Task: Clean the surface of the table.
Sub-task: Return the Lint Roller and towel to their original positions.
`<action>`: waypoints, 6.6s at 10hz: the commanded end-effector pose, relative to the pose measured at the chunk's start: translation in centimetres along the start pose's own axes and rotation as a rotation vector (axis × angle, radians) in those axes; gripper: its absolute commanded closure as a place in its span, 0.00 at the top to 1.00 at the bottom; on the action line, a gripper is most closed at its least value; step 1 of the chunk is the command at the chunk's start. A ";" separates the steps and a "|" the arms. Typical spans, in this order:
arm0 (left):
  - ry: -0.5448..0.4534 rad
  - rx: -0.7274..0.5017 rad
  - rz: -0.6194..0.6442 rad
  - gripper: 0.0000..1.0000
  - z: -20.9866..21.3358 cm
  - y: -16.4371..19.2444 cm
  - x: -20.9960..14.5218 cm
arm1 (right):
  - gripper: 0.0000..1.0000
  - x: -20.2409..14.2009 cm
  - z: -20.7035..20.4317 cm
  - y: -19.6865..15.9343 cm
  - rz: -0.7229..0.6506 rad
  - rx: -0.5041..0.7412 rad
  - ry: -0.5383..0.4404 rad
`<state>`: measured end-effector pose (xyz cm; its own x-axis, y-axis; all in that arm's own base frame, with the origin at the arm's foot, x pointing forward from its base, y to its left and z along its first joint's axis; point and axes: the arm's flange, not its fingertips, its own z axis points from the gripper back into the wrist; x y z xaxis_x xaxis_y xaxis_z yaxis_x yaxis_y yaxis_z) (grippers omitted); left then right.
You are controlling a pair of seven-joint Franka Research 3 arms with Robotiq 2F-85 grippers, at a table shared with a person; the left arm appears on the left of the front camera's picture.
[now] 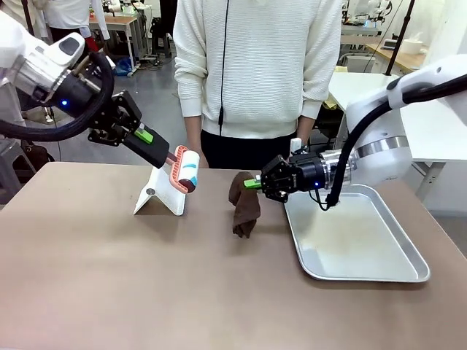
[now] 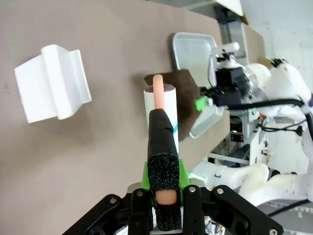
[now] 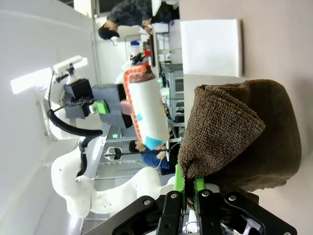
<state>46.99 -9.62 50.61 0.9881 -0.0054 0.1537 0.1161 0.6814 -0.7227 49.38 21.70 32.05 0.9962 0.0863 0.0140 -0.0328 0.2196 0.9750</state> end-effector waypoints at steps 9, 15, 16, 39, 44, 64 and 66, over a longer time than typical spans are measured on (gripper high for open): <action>0.027 0.368 0.067 0.22 -6.1 -1.8 8.7 | 0.08 3.0 0.5 -1.9 -0.014 -0.385 -0.133; 0.079 0.425 0.110 0.22 -8.7 0.3 10.0 | 0.08 3.0 0.5 -2.1 -0.012 -0.382 -0.110; 0.082 0.426 0.121 0.22 -8.8 0.4 10.0 | 0.08 3.1 0.6 -2.2 -0.017 -0.376 -0.111; 0.063 0.529 0.177 1.00 -8.9 2.2 8.8 | 1.00 4.3 1.0 -3.7 -0.093 -0.314 -0.020; 0.076 0.512 0.154 1.00 -6.6 2.4 7.4 | 1.00 4.2 1.0 -3.4 -0.083 -0.329 -0.018; -0.189 -0.482 0.206 1.00 7.9 23.1 -4.8 | 1.00 -13.4 33.0 -9.2 -0.129 0.251 -0.493; -0.189 -0.482 0.206 1.00 7.9 23.1 -4.8 | 1.00 -14.8 33.7 -8.3 -0.164 0.234 -0.398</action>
<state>45.09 12.16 38.17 0.9650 0.2549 0.0612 -0.0025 0.2424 -0.9702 37.96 -14.53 30.13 0.9283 -0.3525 -0.1181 0.1091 -0.0452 0.9930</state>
